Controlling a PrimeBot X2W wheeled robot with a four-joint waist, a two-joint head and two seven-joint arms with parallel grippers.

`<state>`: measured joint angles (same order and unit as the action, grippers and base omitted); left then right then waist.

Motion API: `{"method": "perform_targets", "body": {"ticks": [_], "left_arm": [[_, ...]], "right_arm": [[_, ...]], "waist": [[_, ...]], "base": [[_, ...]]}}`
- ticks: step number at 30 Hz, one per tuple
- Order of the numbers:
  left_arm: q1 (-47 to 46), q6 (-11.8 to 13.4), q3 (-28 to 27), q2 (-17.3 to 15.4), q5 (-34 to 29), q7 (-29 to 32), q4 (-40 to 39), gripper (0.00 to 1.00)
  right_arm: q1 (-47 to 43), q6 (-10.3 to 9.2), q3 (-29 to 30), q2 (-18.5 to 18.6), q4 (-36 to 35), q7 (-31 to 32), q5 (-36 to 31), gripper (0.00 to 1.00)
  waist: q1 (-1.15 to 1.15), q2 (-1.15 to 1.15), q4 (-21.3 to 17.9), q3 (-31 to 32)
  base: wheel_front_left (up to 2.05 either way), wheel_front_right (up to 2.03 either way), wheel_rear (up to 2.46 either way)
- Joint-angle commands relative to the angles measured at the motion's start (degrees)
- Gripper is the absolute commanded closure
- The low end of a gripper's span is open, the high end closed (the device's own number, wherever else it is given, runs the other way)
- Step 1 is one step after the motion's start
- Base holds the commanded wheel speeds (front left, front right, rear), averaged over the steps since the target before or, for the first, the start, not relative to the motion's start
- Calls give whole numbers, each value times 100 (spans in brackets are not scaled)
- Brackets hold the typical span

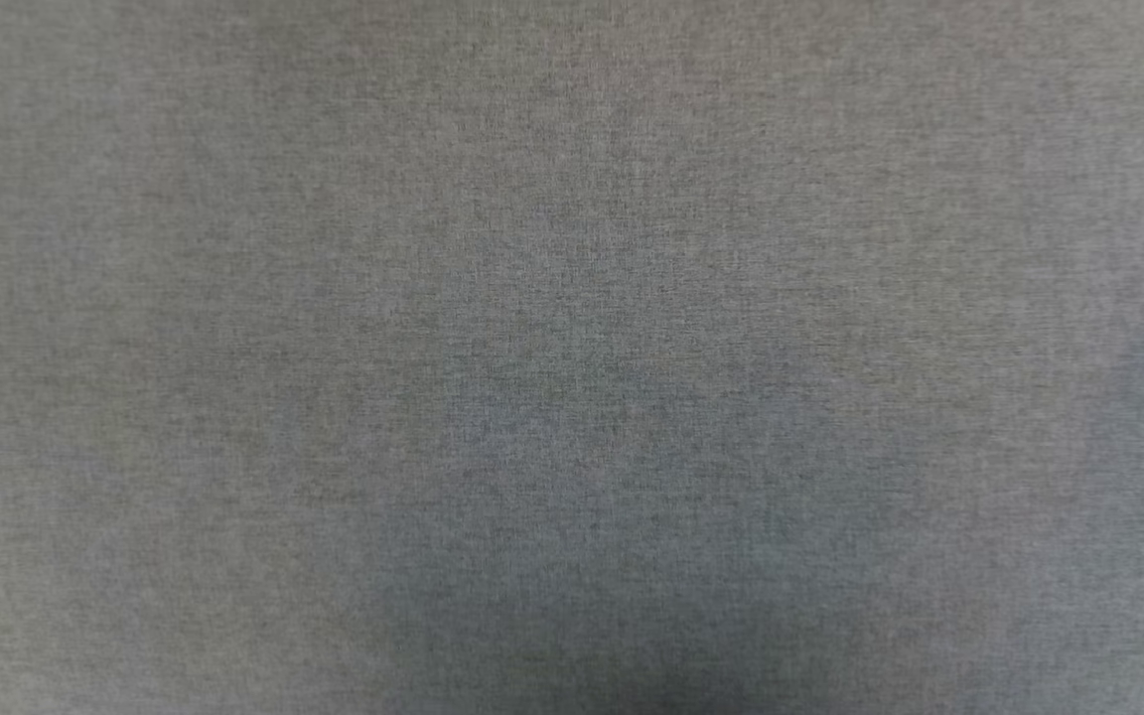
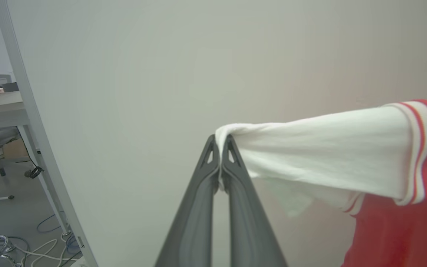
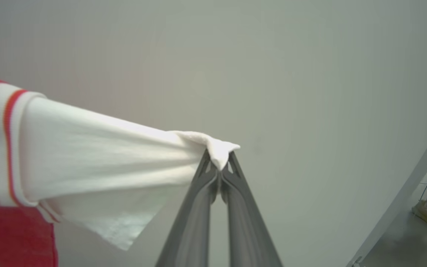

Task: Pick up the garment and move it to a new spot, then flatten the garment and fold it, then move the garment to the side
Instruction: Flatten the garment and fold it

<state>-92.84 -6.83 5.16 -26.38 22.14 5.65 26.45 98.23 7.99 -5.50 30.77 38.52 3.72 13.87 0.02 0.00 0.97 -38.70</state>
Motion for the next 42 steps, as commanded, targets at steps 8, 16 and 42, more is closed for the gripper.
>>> {"method": "perform_targets", "body": {"ticks": [8, 16, 42], "left_arm": [[-93, -35, 217, 75, 35, -694, 846, 100], [894, -61, 440, 384, 502, -1191, 1165, 100], [6012, 6, 1012, 230, 1661, -607, 495, 100]], "right_arm": [[69, -50, -40, -147, 808, -660, -44, 100], [-758, -50, -258, -97, 1217, -853, 129, 100], [-5719, -50, -741, 431, 453, 398, 1949, 100]], "waist": [[-2, 0, 112, -175], [-2, 0, 252, 198], [-2, 0, 247, 2607]], "base": [[0, 0, 0], [0, 0, 0], [0, 0, 0]]}}
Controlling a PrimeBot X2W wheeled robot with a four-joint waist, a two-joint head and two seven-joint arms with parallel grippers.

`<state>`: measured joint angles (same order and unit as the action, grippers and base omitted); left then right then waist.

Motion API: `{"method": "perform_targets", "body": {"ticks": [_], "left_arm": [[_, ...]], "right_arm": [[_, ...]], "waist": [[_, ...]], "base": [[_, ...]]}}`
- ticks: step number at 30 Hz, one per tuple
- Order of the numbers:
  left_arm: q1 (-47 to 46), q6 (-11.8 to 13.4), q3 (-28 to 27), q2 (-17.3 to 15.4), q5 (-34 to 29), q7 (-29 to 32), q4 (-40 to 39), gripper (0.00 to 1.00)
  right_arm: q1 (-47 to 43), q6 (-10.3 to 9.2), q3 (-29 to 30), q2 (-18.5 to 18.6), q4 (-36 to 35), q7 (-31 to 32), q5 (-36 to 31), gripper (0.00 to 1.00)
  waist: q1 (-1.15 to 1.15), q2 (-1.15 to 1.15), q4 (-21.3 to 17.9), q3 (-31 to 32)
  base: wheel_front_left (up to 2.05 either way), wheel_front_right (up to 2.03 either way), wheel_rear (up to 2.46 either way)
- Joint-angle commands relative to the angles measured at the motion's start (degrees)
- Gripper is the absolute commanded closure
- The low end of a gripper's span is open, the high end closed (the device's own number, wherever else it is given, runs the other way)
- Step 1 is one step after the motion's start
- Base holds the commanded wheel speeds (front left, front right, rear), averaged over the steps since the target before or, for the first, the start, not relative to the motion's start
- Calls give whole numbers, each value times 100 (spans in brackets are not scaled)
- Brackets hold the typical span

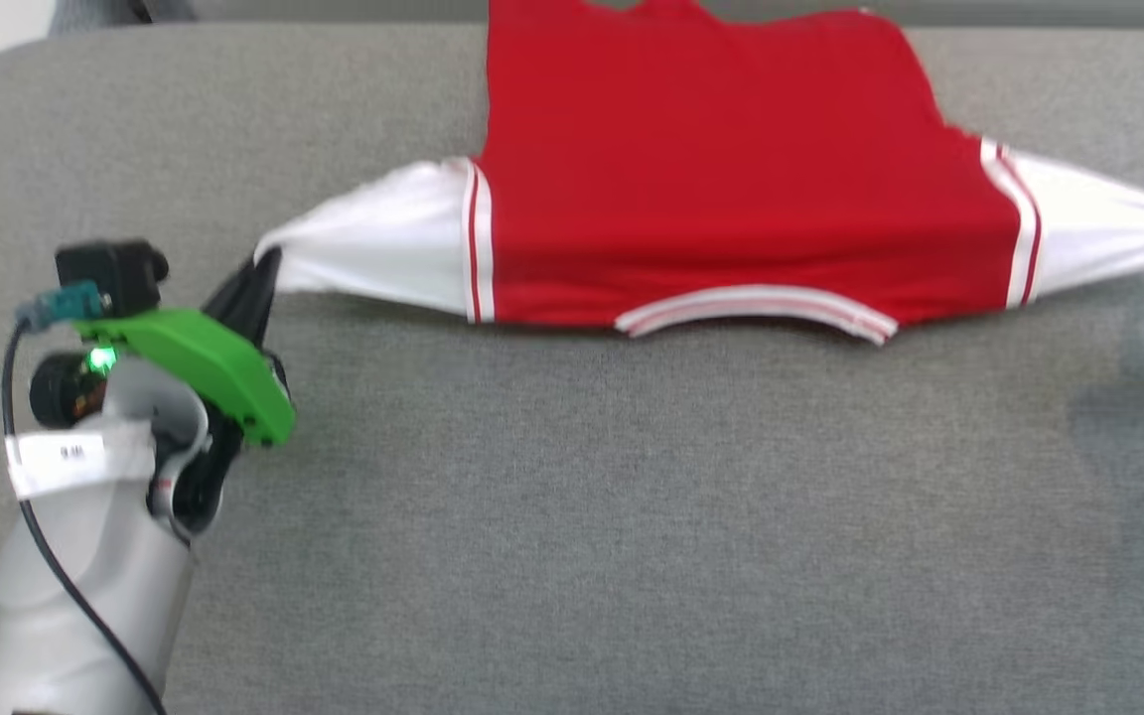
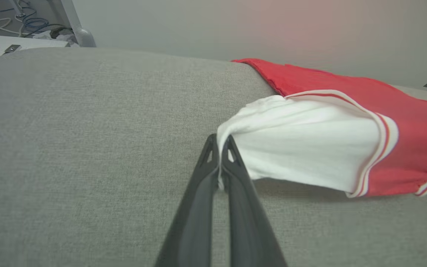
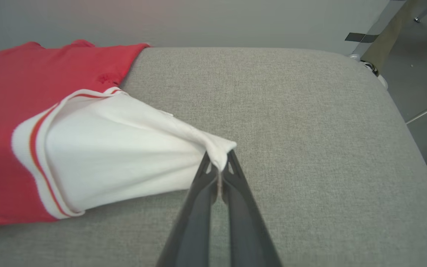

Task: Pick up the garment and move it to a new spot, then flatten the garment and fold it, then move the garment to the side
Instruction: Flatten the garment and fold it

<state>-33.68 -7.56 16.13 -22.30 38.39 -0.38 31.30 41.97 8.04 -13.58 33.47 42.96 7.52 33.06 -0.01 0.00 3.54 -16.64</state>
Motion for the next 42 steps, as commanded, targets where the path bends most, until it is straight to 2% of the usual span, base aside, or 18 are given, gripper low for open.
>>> {"method": "perform_targets", "body": {"ticks": [1, 15, 23, 28, 33, 41, 42], "left_arm": [[226, 104, -87, -202, 71, 73, -59, 100], [2196, 673, -67, -672, 558, 1401, -1849, 100], [3270, 1017, -60, -926, 950, 2172, -2907, 100], [3802, 1192, -34, -1122, 1007, 2443, -3569, 100], [3973, 1269, 101, -1092, 1082, 2652, -4140, 100], [3885, 1235, 386, -1123, 1076, 3018, -4586, 100], [3872, 1231, 411, -1132, 1071, 3053, -4628, 100]], "right_arm": [[-228, -55, 98, 175, -53, 87, 69, 100], [-2426, -55, 1119, 203, -1504, 1361, 412, 100], [-3645, -55, 2027, -77, -2562, 2284, 390, 100], [-4375, -55, 2515, -292, -3295, 3139, 210, 100], [-4751, -55, 2971, -598, -3975, 3632, 52, 100], [-4663, -55, 3311, -945, -4575, 4188, -165, 100], [-4639, -55, 3319, -927, -4639, 4201, -217, 82]], "waist": [[1, 0, -14, 468], [1, 0, -106, 1116], [1, 0, -137, 1301], [1, 0, -155, 1300], [1, 0, -113, 1236], [1, 0, 4, 959], [1, 0, 22, 914]], "base": [[0, 0, 0], [0, 0, 0], [0, 0, 0], [0, 0, 0], [0, 0, 0], [0, 0, 0], [0, 0, 0]]}}
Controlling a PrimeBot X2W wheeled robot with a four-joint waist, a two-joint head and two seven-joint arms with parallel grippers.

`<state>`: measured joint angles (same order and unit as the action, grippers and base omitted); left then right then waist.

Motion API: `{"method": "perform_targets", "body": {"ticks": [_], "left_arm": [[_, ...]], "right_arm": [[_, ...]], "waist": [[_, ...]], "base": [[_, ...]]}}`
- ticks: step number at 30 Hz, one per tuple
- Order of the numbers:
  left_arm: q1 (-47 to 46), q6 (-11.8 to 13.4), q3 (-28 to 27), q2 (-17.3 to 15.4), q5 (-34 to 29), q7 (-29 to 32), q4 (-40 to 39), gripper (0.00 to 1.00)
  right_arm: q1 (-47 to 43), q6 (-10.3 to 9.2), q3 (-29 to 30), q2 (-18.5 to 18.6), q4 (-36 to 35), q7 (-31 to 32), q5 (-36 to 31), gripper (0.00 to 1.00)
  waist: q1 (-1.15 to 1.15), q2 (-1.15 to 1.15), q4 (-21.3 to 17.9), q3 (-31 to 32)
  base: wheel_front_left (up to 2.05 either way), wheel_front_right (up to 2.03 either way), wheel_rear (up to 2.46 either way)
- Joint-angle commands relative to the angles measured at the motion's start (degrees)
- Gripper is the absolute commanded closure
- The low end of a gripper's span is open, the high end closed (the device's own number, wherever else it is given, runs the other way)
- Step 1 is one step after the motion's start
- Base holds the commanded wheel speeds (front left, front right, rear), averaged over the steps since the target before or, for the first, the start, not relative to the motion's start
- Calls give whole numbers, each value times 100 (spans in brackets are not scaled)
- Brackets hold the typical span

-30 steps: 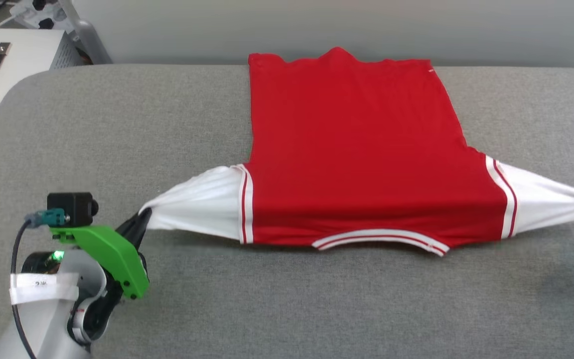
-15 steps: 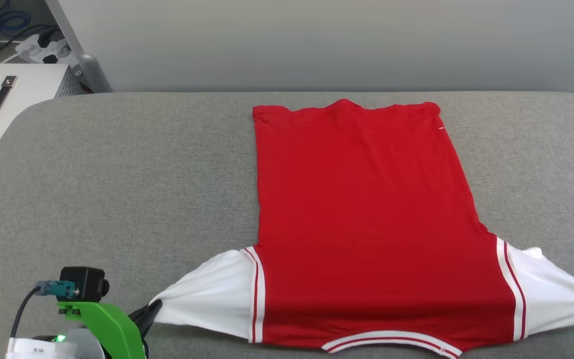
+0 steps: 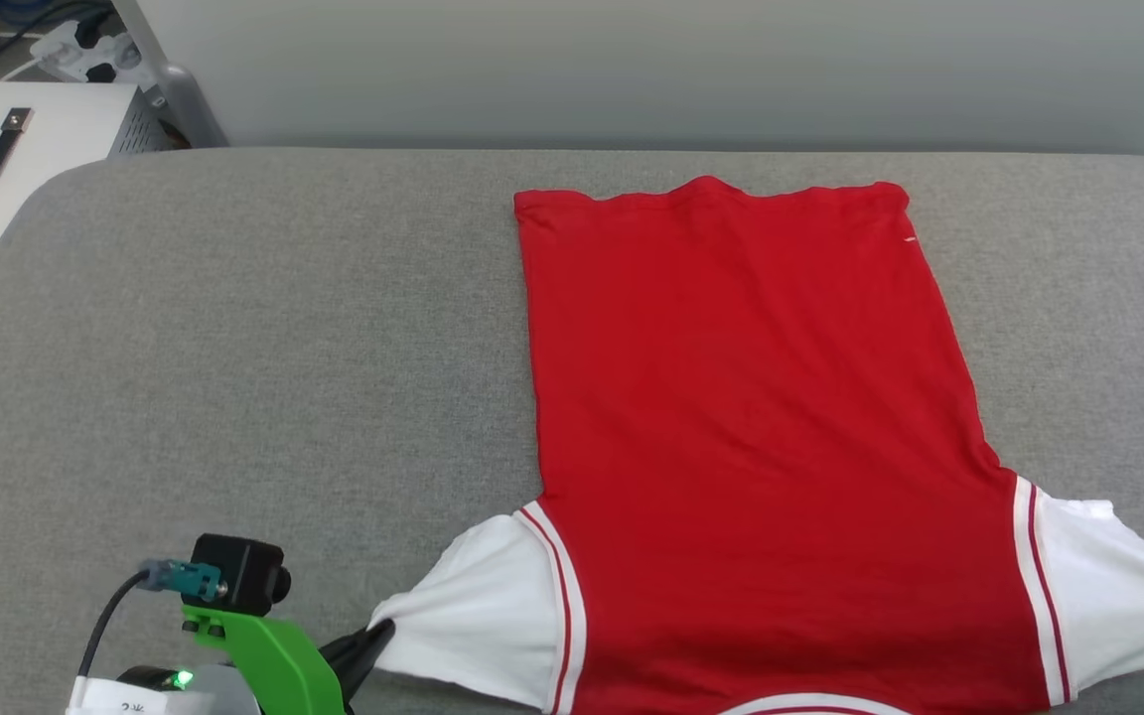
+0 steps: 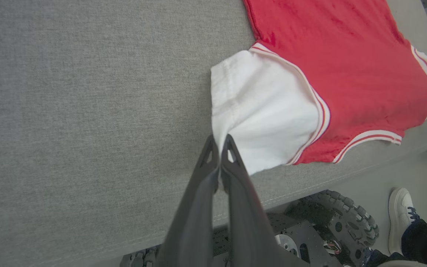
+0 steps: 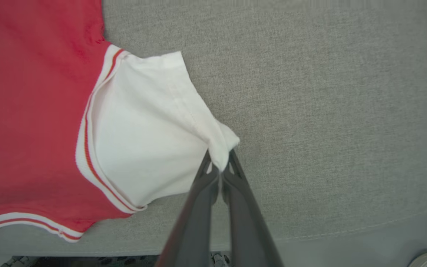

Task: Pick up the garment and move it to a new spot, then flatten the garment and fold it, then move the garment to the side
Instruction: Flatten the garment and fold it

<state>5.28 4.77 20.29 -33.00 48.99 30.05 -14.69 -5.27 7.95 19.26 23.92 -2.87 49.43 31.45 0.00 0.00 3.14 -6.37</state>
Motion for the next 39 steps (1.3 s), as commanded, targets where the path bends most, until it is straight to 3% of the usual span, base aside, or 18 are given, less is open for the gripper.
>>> {"method": "perform_targets", "body": {"ticks": [1, 10, 17, 27, 39], "left_arm": [[-34, -14, 37, -84, 4, 70, -99, 100], [-259, -45, 333, -243, -139, 545, -815, 100], [-571, -82, 548, -296, -372, 800, -1200, 100], [-946, -259, 869, -12, -561, 745, -1318, 100], [-1186, -523, 1093, 315, -649, 404, -1047, 100]], "right_arm": [[97, -46, 15, 70, -121, 91, -90, 0], [1198, -46, -151, 425, -696, 536, 178, 0], [2781, -46, -456, 670, -554, 1483, 342, 0], [4878, -46, -790, 986, 543, 2560, -191, 0], [6634, -46, -1372, 1173, 1849, 2794, -1158, 0]], "waist": [[0, 0, 91, -205], [0, 0, 399, -1096], [0, 0, 839, -1859], [0, 0, 1454, -2571], [0, 0, 1878, -3095]], "base": [[0, 0, 0], [0, 0, 0], [0, 0, 0], [0, 0, 0], [0, 0, 0]]}}
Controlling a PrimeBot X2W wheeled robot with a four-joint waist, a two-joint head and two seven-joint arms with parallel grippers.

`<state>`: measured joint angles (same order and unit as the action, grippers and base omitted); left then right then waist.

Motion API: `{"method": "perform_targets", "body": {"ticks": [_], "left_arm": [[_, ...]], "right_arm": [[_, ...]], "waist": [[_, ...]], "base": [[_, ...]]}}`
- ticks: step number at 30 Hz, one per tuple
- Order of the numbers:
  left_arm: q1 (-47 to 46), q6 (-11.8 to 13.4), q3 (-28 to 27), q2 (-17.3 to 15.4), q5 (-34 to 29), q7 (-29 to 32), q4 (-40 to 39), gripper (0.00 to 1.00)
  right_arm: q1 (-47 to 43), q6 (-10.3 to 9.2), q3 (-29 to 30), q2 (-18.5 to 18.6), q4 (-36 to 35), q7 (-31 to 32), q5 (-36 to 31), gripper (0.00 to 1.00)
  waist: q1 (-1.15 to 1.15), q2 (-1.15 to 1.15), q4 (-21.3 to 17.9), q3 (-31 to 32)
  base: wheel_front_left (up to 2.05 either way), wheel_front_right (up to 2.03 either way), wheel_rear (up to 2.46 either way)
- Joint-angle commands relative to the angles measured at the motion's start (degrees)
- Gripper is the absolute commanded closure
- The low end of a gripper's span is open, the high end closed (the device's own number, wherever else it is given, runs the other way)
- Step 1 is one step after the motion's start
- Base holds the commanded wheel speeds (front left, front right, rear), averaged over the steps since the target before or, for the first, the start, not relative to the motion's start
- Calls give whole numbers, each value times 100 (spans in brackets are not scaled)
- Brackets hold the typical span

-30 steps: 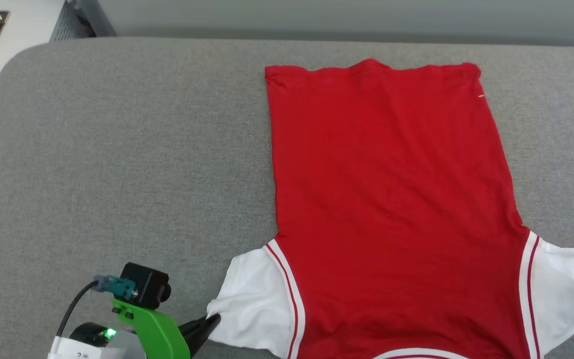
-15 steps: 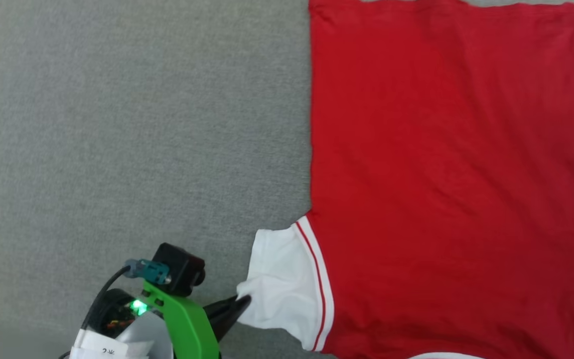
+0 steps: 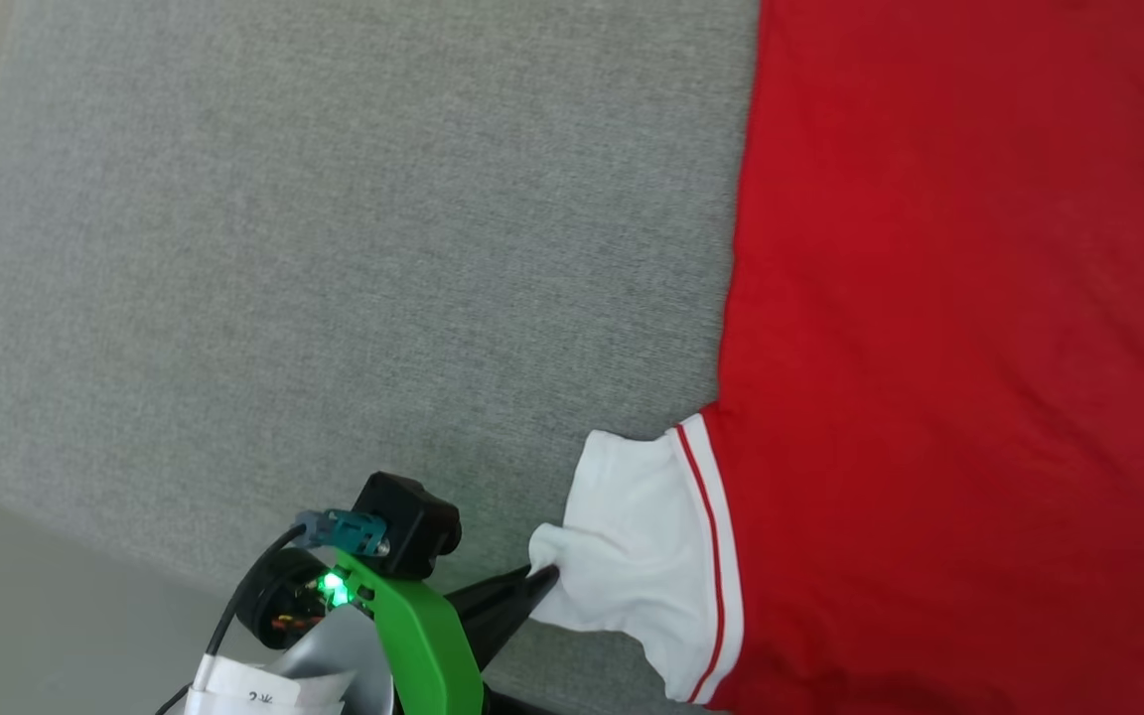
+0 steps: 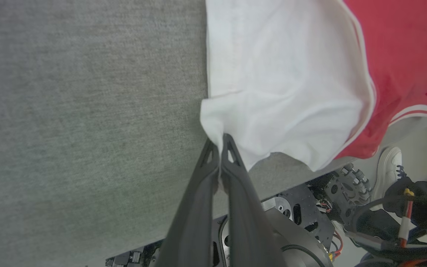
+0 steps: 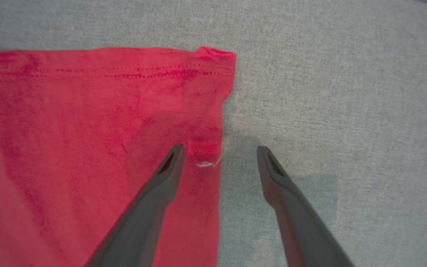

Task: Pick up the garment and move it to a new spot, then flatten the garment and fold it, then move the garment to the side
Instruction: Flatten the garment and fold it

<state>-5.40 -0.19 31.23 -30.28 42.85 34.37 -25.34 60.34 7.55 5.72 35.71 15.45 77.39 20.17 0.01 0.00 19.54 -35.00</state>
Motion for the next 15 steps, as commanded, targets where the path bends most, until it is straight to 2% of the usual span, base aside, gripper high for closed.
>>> {"method": "perform_targets", "body": {"ticks": [1, 7, 15], "left_arm": [[-135, -45, 13, 63, -35, -47, 43, 100], [-197, -105, 51, 142, -48, -154, 141, 100], [-248, -110, 47, 153, -84, -218, 218, 100]], "right_arm": [[182, -6, -42, -12, 112, -9, -85, 0], [491, -6, -203, -58, 515, -66, -255, 0], [245, -6, -354, -106, 792, -101, -277, 0]], "waist": [[-1, 0, 270, -256], [-1, 0, 370, -342], [-1, 0, 377, -391]], "base": [[0, 0, 0], [0, 0, 0], [0, 0, 0]]}}
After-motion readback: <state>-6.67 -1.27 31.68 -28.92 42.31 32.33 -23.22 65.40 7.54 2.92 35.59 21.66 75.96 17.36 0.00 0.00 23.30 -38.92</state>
